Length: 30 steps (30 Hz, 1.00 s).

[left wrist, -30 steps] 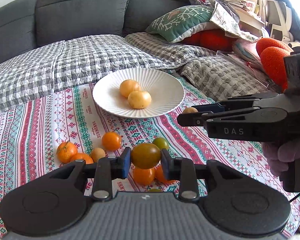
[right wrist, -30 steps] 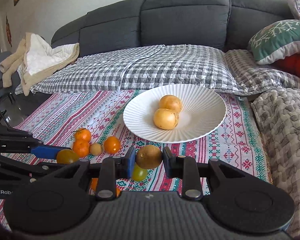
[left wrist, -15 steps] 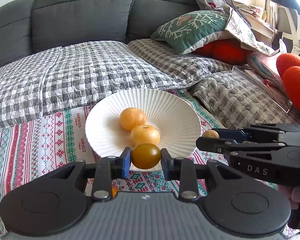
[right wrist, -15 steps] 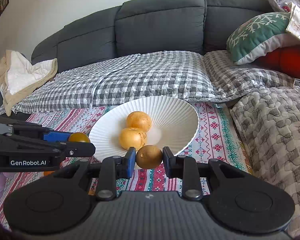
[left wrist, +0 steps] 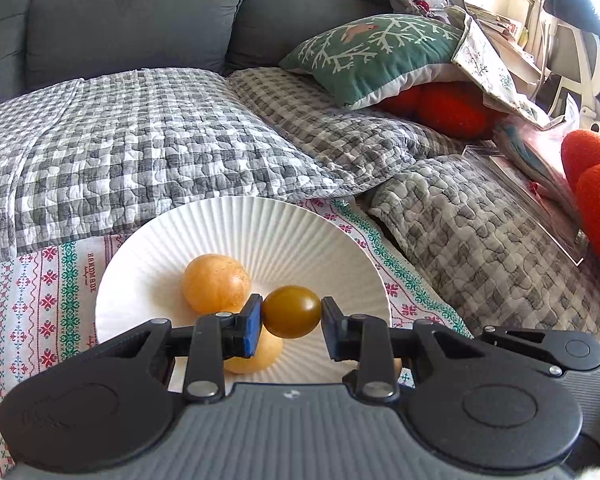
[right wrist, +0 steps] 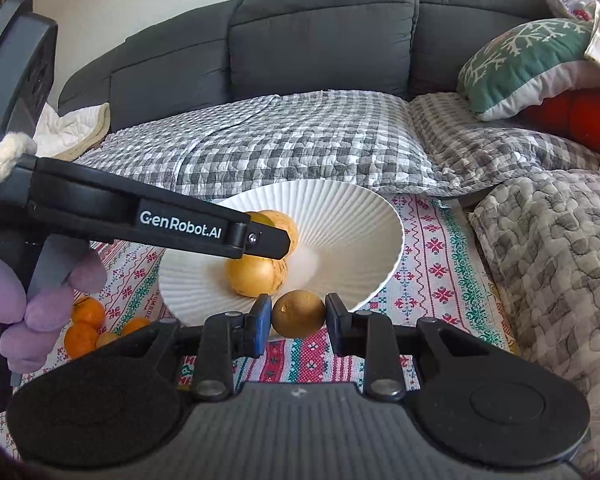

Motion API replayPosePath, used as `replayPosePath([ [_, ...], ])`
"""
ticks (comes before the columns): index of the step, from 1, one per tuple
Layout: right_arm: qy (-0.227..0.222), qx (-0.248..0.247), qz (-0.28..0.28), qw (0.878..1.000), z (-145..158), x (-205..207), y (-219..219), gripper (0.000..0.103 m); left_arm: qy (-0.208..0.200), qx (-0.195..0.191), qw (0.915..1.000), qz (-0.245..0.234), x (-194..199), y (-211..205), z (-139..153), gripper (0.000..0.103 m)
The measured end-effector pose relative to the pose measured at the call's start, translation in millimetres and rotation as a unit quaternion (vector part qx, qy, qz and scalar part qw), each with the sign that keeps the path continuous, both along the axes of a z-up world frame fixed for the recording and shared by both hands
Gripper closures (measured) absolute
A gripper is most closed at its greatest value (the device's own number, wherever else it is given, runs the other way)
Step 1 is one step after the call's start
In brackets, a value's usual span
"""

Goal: Organize fruits
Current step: 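Lower both held fruits into the white plate and open both tools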

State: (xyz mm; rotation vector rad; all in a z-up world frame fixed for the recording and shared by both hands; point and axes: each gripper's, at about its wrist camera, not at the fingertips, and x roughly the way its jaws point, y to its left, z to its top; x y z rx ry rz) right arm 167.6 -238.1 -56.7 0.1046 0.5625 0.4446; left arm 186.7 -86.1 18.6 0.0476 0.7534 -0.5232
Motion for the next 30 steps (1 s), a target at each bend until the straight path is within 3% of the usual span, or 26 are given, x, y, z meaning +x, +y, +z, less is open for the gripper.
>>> replayPosePath([
  [12,0.003,0.014,-0.006,1.000,-1,1,-4,0.072,0.010,0.005,0.9999,0.001,10,-11,-9,0.083],
  [19,-0.004,0.018,-0.014,1.000,3,-4,-14,0.042,-0.006,-0.002,0.9998,0.019,2,-2,2,0.059],
  [30,-0.013,-0.002,-0.008,1.000,6,-23,-23,0.016,-0.020,0.015,0.9989,0.040,-35,27,10,0.028],
])
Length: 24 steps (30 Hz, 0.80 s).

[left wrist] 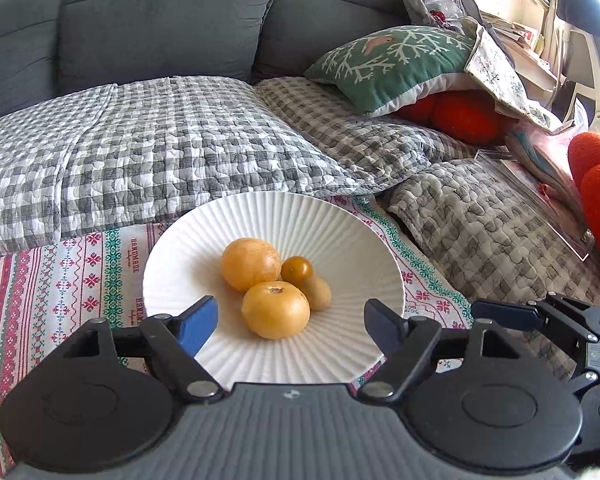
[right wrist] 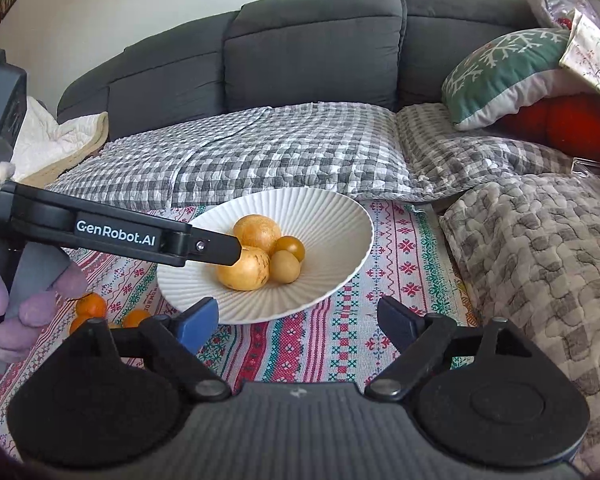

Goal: Organize fruits
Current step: 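Lower both held fruits into the white plate and open both tools, then withdraw both tools and move the left tool to a brown round fruit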

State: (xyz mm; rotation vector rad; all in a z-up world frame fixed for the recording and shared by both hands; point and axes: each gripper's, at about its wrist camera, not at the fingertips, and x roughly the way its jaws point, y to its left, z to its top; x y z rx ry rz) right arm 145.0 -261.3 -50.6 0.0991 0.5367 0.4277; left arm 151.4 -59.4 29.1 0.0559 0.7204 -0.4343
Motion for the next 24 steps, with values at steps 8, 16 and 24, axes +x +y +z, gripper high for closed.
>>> replayPosePath([
  [8,0.012,-0.044,0.026,0.999,-9,-27,4,0.011,0.005,0.013,0.9997,0.022,-41,29,-7,0.019],
  [16,0.006,-0.069,0.051,0.996,-9,-57,6,0.011,0.014,0.022,0.9987,0.044,-86,47,-17,0.018],
  [24,-0.022,-0.083,0.093,0.992,5,-86,-5,0.007,0.011,0.043,0.9984,0.035,-128,41,-25,0.018],
])
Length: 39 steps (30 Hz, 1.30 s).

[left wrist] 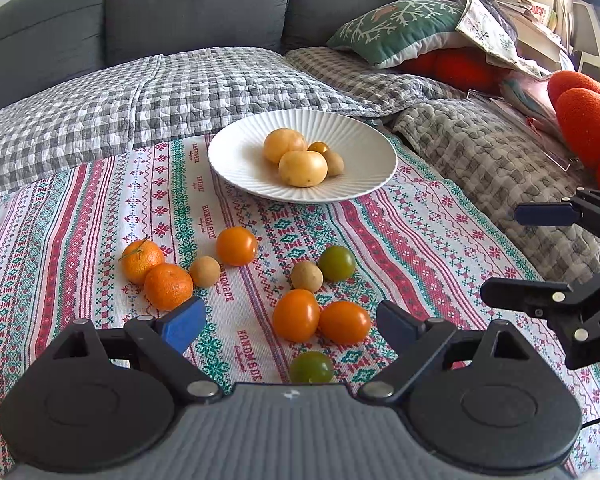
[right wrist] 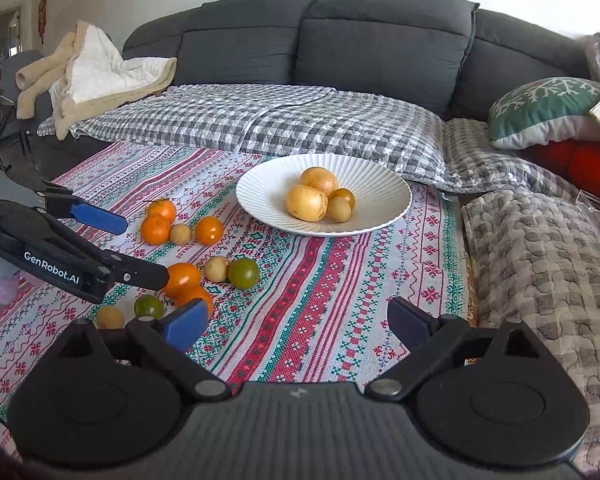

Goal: Organize fruits
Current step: 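Withdraw both tools and move the left tool to a brown round fruit, then position the left tool fingers around the brown round fruit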

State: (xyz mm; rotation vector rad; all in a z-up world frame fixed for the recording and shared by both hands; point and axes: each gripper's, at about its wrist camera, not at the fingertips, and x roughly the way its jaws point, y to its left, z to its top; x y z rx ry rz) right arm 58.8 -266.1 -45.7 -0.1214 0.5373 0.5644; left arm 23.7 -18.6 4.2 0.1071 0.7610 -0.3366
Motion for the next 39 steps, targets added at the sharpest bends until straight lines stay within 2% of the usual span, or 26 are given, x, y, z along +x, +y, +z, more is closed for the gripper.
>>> replayPosePath([
  [4,0.027,0.019,0.015,0.999,4,-4,-1,0.004,-0.003,0.003,1.0000,-0.004,-17,-7,-5,0.018],
  [7,0.036,0.018,0.035,0.999,-5,-9,2,0.003,-0.003,0.014,0.9998,-0.014,-28,-10,-13,0.020],
  [11,0.042,0.006,0.054,0.998,-23,-15,7,0.004,0.001,0.024,0.9994,-0.023,-37,-7,-25,0.033],
  [16,0.051,0.003,0.042,0.998,-42,-13,20,0.004,0.001,0.029,0.9994,-0.021,-42,-3,-37,0.051],
  [19,0.042,-0.002,0.039,0.998,-50,-10,32,0.004,-0.004,0.036,0.9992,-0.016,-43,-4,-40,0.059],
  [22,0.041,-0.033,0.028,0.998,-63,-8,40,0.000,-0.001,0.039,0.9992,-0.004,-42,-1,-42,0.067],
  [25,0.017,-0.044,0.038,0.998,-64,-17,36,0.000,0.007,0.029,0.9996,0.001,-40,4,-44,0.078],
  [29,0.037,-0.020,0.040,0.998,-66,-11,30,0.000,0.003,0.029,0.9996,-0.005,-43,4,-45,0.080],
  [39,0.034,-0.027,0.039,0.998,-66,-13,32,0.000,-0.002,0.032,0.9995,-0.009,-43,3,-46,0.080],
])
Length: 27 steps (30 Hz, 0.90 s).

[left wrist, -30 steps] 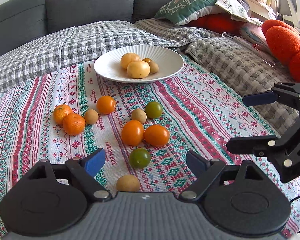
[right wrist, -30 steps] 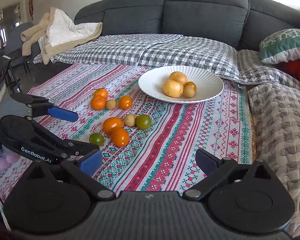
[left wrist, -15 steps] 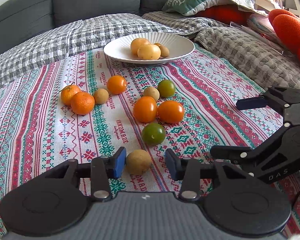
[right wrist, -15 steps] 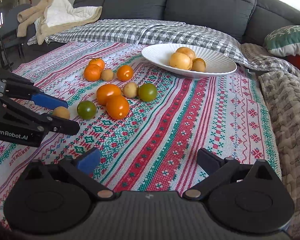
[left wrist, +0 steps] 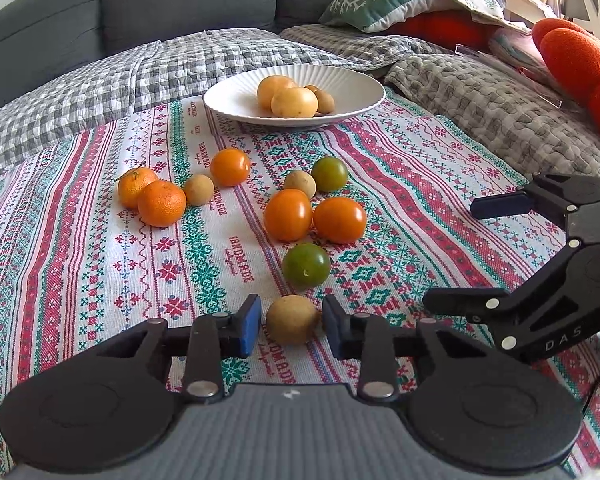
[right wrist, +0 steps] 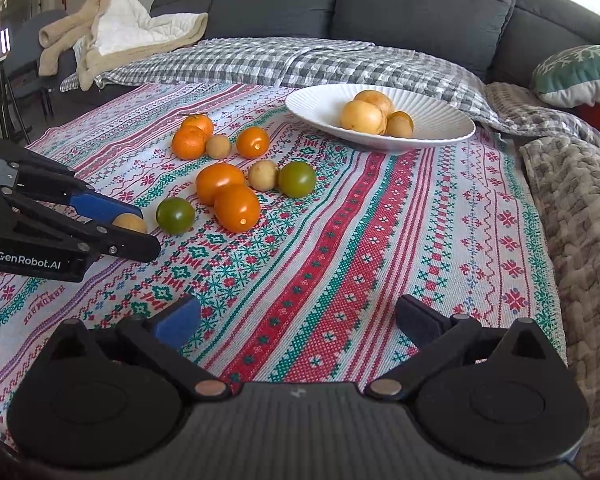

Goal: Organize fruits
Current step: 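Position the left tool fingers around the brown round fruit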

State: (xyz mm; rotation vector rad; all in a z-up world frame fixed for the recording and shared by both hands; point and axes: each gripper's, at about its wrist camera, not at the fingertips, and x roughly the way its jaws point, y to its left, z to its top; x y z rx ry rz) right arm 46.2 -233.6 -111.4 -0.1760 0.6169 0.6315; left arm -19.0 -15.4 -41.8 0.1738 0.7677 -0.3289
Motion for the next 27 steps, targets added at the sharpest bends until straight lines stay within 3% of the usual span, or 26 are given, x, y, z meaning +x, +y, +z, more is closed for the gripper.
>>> replayPosePath([
  [27,0.000,0.000,0.000,1.000,-0.4,0.7,0.1,0.000,0.001,-0.006,1.0000,-0.005,-0.3,3.0,-0.2,0.079],
])
